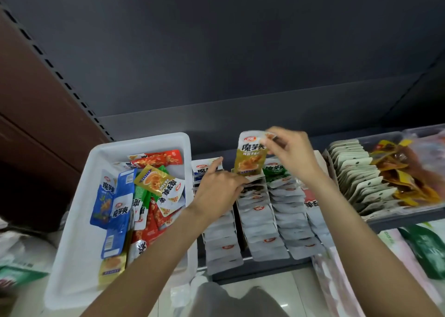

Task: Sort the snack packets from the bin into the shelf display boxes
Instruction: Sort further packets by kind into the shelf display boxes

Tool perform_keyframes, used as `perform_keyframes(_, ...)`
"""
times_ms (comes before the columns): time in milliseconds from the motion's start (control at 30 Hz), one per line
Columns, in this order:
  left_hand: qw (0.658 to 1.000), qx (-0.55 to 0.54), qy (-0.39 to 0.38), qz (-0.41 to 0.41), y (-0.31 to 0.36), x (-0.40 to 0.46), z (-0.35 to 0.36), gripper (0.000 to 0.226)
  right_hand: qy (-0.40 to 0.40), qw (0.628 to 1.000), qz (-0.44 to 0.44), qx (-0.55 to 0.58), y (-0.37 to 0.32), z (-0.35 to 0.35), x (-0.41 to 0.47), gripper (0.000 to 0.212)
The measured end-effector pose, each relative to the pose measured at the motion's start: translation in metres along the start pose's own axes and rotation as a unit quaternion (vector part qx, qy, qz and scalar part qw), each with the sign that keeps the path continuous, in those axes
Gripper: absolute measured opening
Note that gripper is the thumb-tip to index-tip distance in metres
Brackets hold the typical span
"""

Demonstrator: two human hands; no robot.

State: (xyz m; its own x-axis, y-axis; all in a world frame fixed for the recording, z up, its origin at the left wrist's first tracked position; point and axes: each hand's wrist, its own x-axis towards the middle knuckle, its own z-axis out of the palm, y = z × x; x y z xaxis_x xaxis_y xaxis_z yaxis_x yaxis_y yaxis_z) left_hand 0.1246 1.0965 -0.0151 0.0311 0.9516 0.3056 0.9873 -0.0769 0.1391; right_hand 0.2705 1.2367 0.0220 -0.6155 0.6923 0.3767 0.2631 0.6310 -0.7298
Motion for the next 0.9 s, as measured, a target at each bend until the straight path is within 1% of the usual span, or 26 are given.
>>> perform_keyframes(67,1.0,-0.004,0.0,0.008,-0.001,0.0,0.0,0.02,-0.038,0.991,-0.061,-0.113,0.003,0.012,-0.002,0.006)
perform_keyframes(133,1.0,-0.007,-0.008,0.011,-0.001,0.001,-0.001,0.023,-0.074,0.964,-0.094,-0.237,0.009,0.022,-0.006,0.002)
perform_keyframes(167,1.0,-0.006,-0.008,0.009,-0.003,0.0,-0.001,0.023,-0.088,0.95,-0.104,-0.281,0.012,0.03,-0.006,0.005)
perform_keyframes(267,1.0,-0.02,-0.003,0.02,-0.002,0.002,0.001,0.022,-0.115,0.925,-0.102,-0.348,0.017,0.037,-0.008,0.009)
perform_keyframes(300,0.999,-0.022,0.0,0.026,-0.002,0.002,0.001,0.021,-0.134,0.916,-0.091,-0.366,0.014,0.037,-0.006,0.009)
perform_keyframes(367,0.999,-0.025,0.02,0.034,-0.002,-0.001,-0.003,0.021,-0.178,0.901,-0.063,-0.392,0.006,0.034,-0.003,0.016)
perform_keyframes(400,0.998,-0.031,0.042,0.036,-0.004,-0.004,-0.007,0.021,-0.177,0.904,-0.055,-0.385,0.0,0.032,-0.003,0.018)
perform_keyframes(433,0.996,-0.041,0.07,0.031,-0.006,-0.008,-0.012,0.021,-0.156,0.92,-0.046,-0.358,-0.008,0.029,-0.003,0.021)
perform_keyframes(500,0.985,-0.077,0.154,0.0,-0.017,-0.024,-0.025,0.022,-0.064,0.968,-0.043,-0.24,-0.037,0.029,-0.009,0.023)
perform_keyframes(533,0.975,-0.084,0.205,-0.021,-0.028,-0.037,-0.031,0.022,-0.024,0.983,-0.054,-0.175,-0.055,0.033,-0.013,0.02)
perform_keyframes(567,0.966,-0.073,0.243,-0.047,-0.04,-0.051,-0.035,0.022,-0.007,0.991,-0.066,-0.12,-0.075,0.042,-0.015,0.017)
perform_keyframes(600,0.961,-0.05,0.261,-0.079,-0.057,-0.068,-0.037,0.022,-0.014,0.994,-0.076,-0.076,-0.093,0.054,-0.016,0.016)
perform_keyframes(633,0.958,-0.027,0.26,-0.115,-0.076,-0.085,-0.036,0.022,-0.037,0.995,-0.081,-0.045,-0.108,0.07,-0.017,0.015)
perform_keyframes(700,0.959,-0.003,0.21,-0.19,-0.116,-0.118,-0.026,0.025,-0.108,0.991,-0.074,-0.018,-0.13,0.108,-0.014,0.016)
perform_keyframes(767,0.959,-0.002,0.117,-0.26,-0.148,-0.143,-0.015,0.033,-0.207,0.975,-0.051,-0.06,-0.139,0.154,-0.008,0.022)
perform_keyframes(833,0.94,-0.032,0.007,-0.339,-0.167,-0.155,-0.008,0.046,-0.295,0.948,-0.014,-0.121,-0.133,0.204,-0.002,0.032)
perform_keyframes(900,0.911,-0.063,-0.072,-0.4,-0.179,-0.16,-0.002,0.06,-0.347,0.916,0.041,-0.195,-0.12,0.248,0.004,0.041)
